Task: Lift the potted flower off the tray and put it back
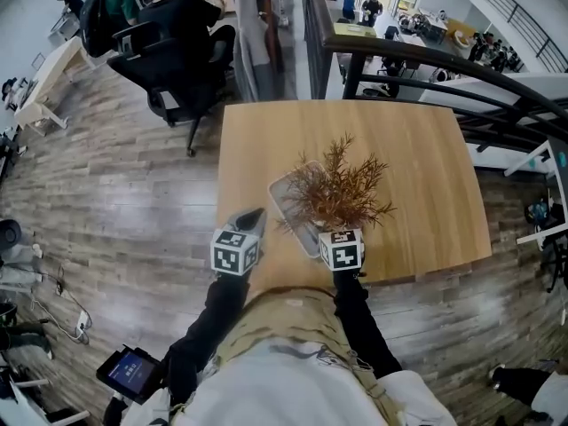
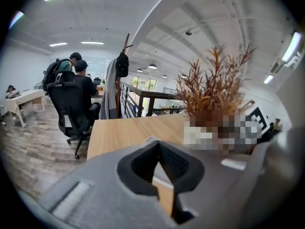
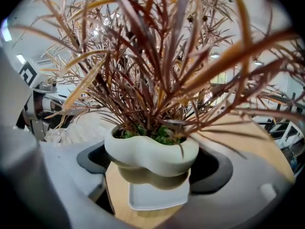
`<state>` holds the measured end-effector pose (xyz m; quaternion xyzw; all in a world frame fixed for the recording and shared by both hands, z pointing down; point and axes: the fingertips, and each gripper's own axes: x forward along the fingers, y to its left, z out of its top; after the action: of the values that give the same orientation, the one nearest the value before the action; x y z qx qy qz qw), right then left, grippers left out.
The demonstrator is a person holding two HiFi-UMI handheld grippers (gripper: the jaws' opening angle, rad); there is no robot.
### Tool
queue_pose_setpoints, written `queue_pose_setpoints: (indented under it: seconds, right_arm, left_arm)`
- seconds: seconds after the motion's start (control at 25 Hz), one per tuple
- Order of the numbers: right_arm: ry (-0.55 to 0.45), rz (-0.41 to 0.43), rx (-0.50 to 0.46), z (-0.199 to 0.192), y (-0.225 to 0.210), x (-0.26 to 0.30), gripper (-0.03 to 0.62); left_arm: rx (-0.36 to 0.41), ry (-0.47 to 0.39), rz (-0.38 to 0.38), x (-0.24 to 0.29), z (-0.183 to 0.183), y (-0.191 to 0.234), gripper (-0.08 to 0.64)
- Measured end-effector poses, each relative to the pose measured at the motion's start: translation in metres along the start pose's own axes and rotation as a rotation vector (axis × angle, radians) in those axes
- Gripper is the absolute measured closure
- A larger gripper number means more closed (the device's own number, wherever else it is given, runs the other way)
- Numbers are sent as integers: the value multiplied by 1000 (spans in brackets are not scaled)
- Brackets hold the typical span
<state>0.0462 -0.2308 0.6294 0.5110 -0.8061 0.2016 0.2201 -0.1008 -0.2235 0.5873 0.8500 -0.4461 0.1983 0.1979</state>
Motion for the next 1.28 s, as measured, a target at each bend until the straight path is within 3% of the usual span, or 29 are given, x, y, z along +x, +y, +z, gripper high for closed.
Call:
queue_pose_setpoints:
  seconds: [0.32, 0.68, 0.96, 1.28]
  right_arm:
    - [24, 38, -9, -39, 1, 33, 94]
    - [121, 76, -43, -95, 13, 78, 94]
    - [164, 89, -40, -117, 22, 98, 92]
    - [199, 51, -24, -140, 14, 111, 94]
  left_arm:
    - [-5, 36, 23, 7, -22, 11, 558]
    - [-58, 162, 60, 13, -75, 31, 558]
    - [-110, 256, 59, 15, -112, 39, 558]
    - [-107, 244, 67, 14, -110, 46, 558]
